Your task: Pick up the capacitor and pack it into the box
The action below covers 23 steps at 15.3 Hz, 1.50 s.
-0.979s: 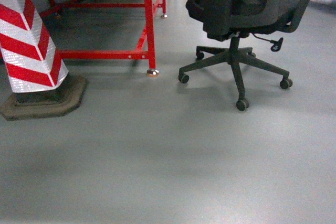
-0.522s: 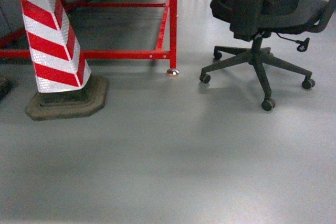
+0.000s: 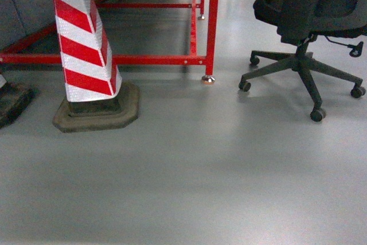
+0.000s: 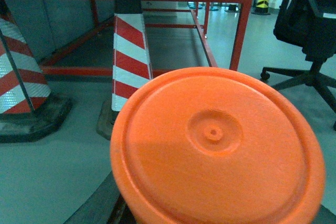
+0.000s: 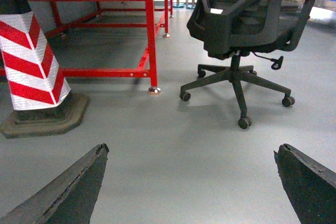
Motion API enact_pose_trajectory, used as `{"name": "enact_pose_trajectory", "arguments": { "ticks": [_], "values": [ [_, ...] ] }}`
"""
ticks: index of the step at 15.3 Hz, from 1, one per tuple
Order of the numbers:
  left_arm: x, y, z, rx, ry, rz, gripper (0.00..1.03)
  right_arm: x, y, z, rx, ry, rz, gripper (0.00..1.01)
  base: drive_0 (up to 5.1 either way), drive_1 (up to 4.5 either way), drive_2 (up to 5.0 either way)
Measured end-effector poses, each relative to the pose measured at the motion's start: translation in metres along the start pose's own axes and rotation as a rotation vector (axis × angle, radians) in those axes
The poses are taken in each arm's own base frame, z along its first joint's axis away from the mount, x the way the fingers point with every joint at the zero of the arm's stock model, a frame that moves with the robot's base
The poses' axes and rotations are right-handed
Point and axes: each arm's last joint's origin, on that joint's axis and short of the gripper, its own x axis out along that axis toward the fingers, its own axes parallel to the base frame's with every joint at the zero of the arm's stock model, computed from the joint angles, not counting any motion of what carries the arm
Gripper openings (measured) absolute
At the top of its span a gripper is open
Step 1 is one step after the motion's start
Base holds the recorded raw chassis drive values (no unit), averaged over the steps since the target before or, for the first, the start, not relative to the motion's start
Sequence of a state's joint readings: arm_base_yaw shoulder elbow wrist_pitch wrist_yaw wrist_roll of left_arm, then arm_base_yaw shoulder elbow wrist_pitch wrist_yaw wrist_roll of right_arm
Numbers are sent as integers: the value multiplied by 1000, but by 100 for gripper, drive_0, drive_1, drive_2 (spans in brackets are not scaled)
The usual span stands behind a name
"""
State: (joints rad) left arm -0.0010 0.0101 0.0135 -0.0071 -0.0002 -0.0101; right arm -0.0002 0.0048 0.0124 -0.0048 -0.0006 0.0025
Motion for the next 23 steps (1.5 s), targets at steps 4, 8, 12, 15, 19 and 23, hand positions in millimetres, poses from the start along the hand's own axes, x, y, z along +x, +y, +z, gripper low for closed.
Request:
{"name": "enact_pose_trajectory", "arguments": {
  "ticks": [4, 8, 12, 15, 19, 23],
  "values": [
    [0, 0, 0, 0, 0, 0, 44, 0, 0, 0, 0, 0, -1, 98, -499, 246, 246],
    [0, 0, 0, 0, 0, 0, 44, 0, 0, 0, 0, 2, 0, 98, -499, 246, 246],
    [0, 0, 0, 0, -2, 0, 44, 0, 0, 0, 0, -1, 0, 98, -499, 246, 246],
    [0, 0, 0, 0, 0, 0, 44, 0, 0, 0, 0, 0, 0, 98, -499, 246, 246],
    [0, 0, 0, 0, -1, 3, 44, 0, 0, 0, 0, 3, 1, 98, -125, 62, 62],
    [0, 0, 0, 0, 0, 2, 44, 0, 0, 0, 0, 1, 0, 98, 0, 0, 0]
  ]
}}
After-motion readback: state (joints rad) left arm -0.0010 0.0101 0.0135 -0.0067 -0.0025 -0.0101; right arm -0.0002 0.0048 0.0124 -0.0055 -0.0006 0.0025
